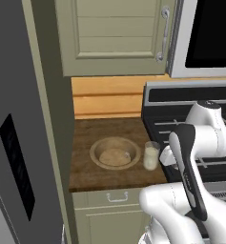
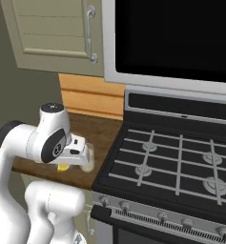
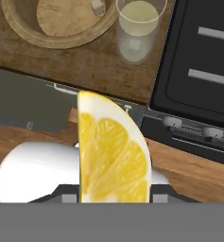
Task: Grab a lemon wedge from the fridge and one ice cube from the ice bowl, and put them in the glass of lemonade.
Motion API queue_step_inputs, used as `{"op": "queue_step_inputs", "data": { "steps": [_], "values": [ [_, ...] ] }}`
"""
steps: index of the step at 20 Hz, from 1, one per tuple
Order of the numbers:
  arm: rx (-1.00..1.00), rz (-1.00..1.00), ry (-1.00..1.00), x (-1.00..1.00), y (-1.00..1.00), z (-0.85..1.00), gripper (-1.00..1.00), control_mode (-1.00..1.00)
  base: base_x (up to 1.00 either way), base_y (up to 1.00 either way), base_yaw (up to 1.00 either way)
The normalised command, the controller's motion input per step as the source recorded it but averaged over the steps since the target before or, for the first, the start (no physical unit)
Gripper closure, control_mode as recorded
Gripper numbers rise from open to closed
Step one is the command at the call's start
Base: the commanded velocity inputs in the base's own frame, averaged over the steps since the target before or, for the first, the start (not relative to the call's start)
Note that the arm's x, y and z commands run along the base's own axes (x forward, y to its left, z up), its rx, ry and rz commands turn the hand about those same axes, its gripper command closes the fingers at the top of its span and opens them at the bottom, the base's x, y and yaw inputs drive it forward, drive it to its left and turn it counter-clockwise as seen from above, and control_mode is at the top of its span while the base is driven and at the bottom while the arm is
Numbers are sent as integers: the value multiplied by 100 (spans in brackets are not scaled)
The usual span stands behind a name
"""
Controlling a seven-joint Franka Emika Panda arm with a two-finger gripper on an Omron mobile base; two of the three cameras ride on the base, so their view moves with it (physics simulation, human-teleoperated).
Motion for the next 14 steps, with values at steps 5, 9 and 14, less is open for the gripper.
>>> {"op": "queue_step_inputs", "data": {
  "steps": [5, 9, 14],
  "values": [
    [0, 0, 0, 0, 0, 0, 100, 100, -15, 0, 0],
    [-1, 0, -8, -1, 0, 7, 100, -100, -2, 0, 0],
    [-6, 0, -30, 0, 0, 25, 100, -100, 0, 0, 0]
  ]
}}
